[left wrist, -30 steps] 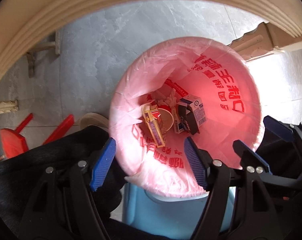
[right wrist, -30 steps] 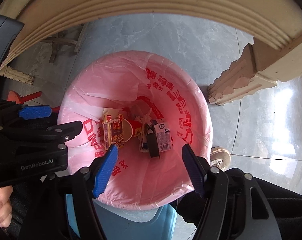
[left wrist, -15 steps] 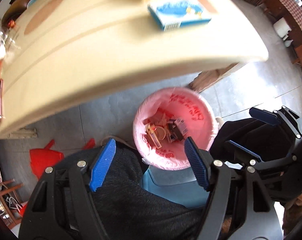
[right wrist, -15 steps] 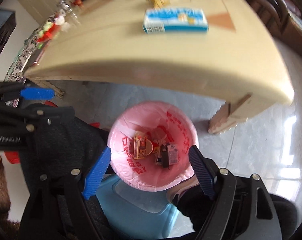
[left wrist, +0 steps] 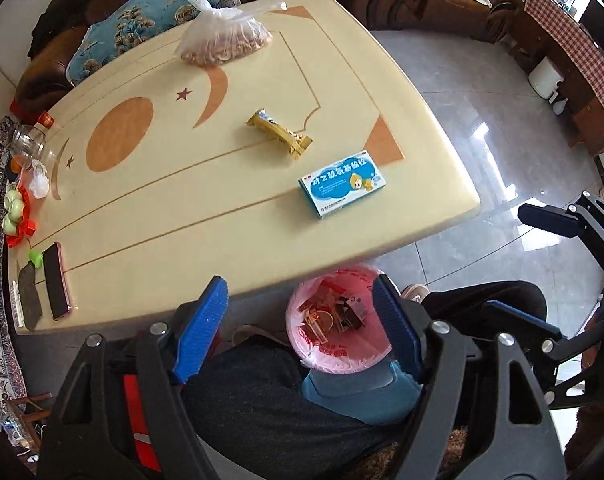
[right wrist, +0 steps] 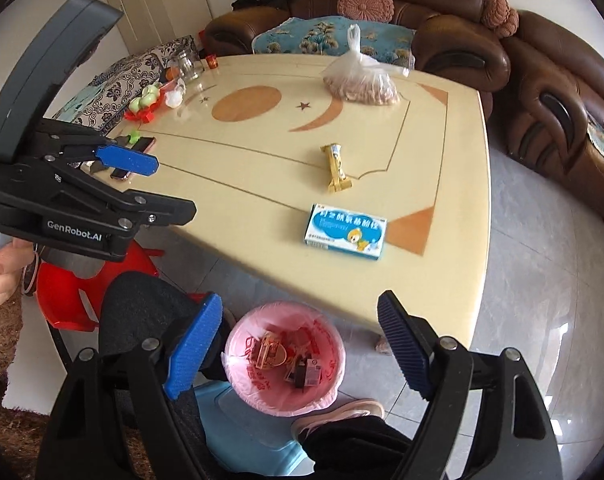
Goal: Collect trash
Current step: 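Raise both open tools back over the table toward the yellow candy bar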
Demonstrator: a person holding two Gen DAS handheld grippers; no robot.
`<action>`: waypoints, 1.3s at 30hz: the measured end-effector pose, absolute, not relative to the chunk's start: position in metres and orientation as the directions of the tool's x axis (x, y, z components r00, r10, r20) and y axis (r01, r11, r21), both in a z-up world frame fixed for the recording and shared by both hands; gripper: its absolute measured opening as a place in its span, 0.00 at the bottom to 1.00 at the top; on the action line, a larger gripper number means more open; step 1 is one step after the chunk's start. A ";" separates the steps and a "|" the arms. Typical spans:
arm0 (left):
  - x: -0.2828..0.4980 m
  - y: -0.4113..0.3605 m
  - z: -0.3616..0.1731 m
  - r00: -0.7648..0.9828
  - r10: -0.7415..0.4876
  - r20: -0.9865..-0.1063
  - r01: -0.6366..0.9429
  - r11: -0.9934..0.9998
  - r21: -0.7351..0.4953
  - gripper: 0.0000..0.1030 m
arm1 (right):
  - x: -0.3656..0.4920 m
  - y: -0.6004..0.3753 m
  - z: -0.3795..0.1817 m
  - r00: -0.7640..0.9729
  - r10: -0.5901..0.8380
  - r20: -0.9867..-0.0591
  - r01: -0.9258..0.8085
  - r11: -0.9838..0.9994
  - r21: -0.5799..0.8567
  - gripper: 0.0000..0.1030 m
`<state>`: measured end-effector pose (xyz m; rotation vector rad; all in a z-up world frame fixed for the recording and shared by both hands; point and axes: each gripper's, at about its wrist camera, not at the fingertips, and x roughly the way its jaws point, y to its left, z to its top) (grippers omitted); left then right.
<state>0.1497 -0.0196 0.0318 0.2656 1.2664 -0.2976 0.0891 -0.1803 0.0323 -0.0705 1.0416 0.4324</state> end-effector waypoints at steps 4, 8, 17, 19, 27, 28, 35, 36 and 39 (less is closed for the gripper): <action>0.156 -0.024 0.038 0.284 -0.064 -0.957 0.360 0.932 0.044 0.71 | 0.102 -0.186 0.051 0.463 0.303 -0.833 -0.369 0.920 0.130 0.76; 0.166 -0.028 0.032 0.273 -0.059 -0.960 0.359 0.932 0.045 0.71 | 0.113 -0.189 0.058 0.473 0.301 -0.828 -0.379 0.918 0.117 0.76; 0.192 -0.036 0.013 0.229 -0.046 -0.972 0.356 0.934 0.040 0.71 | 0.135 -0.193 0.050 0.459 0.287 -0.841 -0.385 0.917 0.103 0.76; 0.200 -0.036 0.009 0.220 -0.042 -0.975 0.349 0.936 0.039 0.71 | 0.140 -0.193 0.047 0.452 0.289 -0.844 -0.388 0.916 0.106 0.76; 0.232 -0.036 -0.007 0.201 -0.029 -0.979 0.324 0.945 0.038 0.71 | 0.161 -0.196 0.035 0.439 0.282 -0.853 -0.396 0.913 0.097 0.76; 0.236 -0.036 -0.010 0.188 -0.033 -0.982 0.318 0.947 0.029 0.71 | 0.164 -0.196 0.033 0.439 0.278 -0.854 -0.396 0.914 0.094 0.76; 0.265 -0.040 -0.027 0.132 -0.065 -0.989 0.286 0.958 -0.025 0.71 | 0.187 -0.195 0.018 0.407 0.284 -0.868 -0.420 0.902 0.098 0.76; 0.269 -0.041 -0.030 0.121 -0.076 -0.990 0.280 0.959 -0.040 0.71 | 0.190 -0.195 0.016 0.401 0.283 -0.871 -0.427 0.899 0.096 0.76; 0.282 -0.043 -0.037 0.099 -0.099 -0.990 0.259 0.963 -0.071 0.71 | 0.200 -0.194 0.009 0.380 0.279 -0.882 -0.443 0.892 0.092 0.76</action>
